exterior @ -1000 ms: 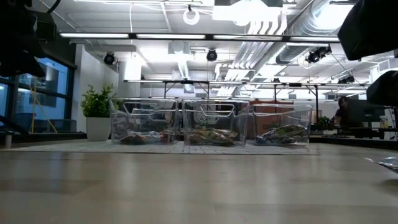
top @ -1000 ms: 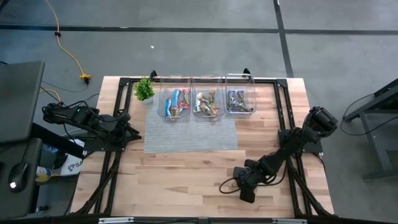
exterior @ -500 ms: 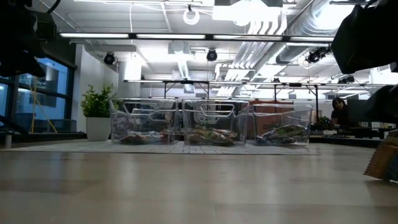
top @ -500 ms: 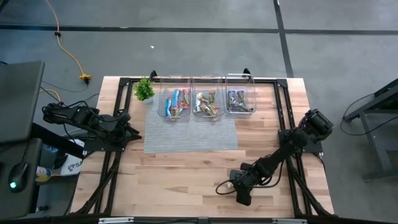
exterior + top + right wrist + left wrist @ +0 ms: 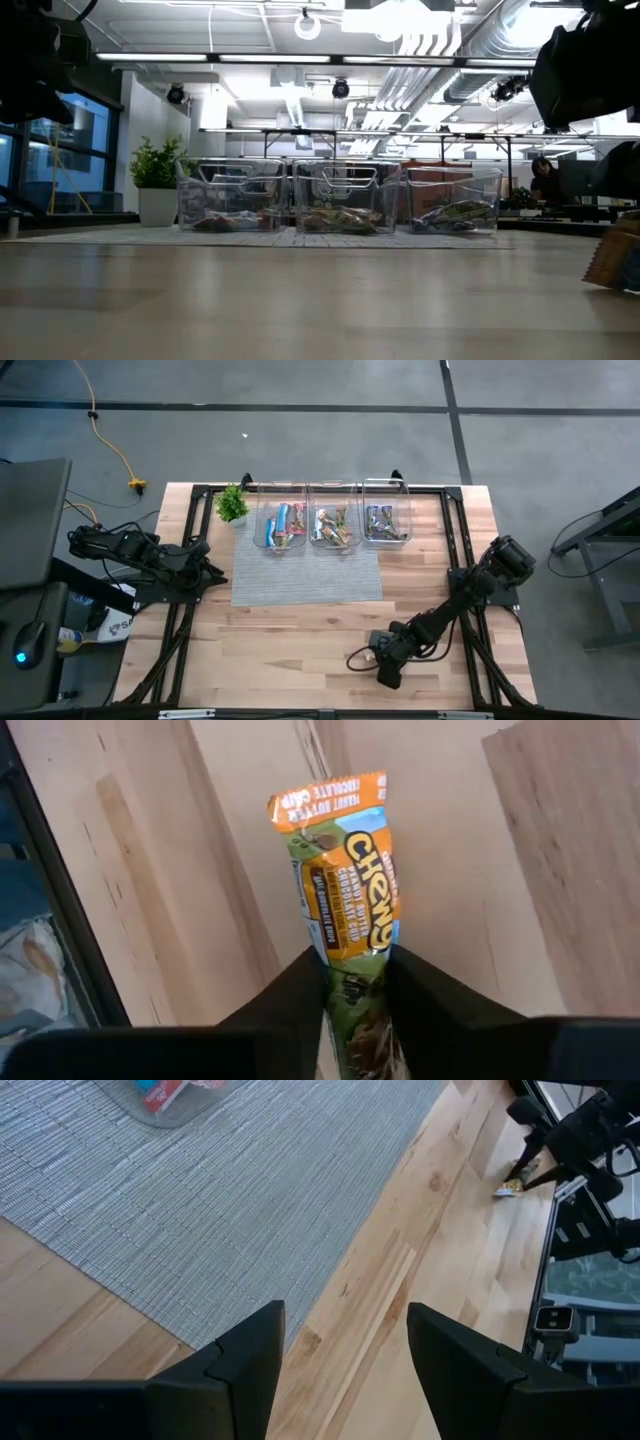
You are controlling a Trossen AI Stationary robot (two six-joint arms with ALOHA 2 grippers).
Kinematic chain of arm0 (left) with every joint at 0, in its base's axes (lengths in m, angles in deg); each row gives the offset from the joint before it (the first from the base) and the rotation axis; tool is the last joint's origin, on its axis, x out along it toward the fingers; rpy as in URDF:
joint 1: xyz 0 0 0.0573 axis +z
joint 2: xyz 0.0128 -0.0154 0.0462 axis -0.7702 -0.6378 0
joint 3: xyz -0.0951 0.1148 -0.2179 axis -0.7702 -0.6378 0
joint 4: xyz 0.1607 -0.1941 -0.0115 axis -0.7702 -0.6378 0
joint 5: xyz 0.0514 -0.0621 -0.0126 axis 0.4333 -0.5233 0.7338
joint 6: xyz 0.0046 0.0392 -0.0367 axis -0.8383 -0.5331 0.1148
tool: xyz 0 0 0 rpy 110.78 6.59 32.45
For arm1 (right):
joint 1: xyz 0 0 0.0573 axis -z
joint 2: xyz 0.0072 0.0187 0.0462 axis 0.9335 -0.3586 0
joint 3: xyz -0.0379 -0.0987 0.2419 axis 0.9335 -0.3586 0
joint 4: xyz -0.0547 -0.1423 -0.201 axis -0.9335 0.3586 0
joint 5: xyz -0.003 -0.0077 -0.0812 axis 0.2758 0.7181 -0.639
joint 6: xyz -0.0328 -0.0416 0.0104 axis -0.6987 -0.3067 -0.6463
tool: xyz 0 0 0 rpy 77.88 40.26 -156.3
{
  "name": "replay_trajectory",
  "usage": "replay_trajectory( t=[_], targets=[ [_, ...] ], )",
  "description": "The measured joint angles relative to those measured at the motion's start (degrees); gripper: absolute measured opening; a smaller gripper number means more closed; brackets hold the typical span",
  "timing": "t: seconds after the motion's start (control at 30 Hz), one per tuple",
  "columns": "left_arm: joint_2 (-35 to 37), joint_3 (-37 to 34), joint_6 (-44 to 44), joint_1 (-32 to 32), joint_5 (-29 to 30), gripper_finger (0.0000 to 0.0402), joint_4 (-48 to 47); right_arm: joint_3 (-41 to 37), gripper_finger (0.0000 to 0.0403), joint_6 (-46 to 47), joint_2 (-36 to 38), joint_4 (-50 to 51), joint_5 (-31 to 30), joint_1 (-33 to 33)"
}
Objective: Pick and place Granola Bars by type
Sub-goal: Put the yellow granola bar into the middle transparent bin
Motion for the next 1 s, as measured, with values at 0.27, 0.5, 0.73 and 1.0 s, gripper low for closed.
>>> replay_trajectory(
  t=[0.27,0.5,0.73,1.0],
  targets=[
    [0.00,0.00,0.03,0.00,0.04,0.0204,0.01,1.87,0.0049,-0.56,1.76,0.75,-4.30,1.39],
    [0.00,0.00,0.04,0.00,0.07,0.0204,0.01,9.97,0.0048,-11.15,2.97,3.18,-9.99,8.09],
    [0.00,0.00,0.08,0.00,0.10,0.0204,0.01,25.17,0.0048,-22.41,3.12,18.28,-15.61,23.38],
    [0.00,-0.02,0.07,0.00,0.11,0.0204,0.01,36.96,0.0048,-27.11,3.21,30.10,-18.02,44.50]
  ],
)
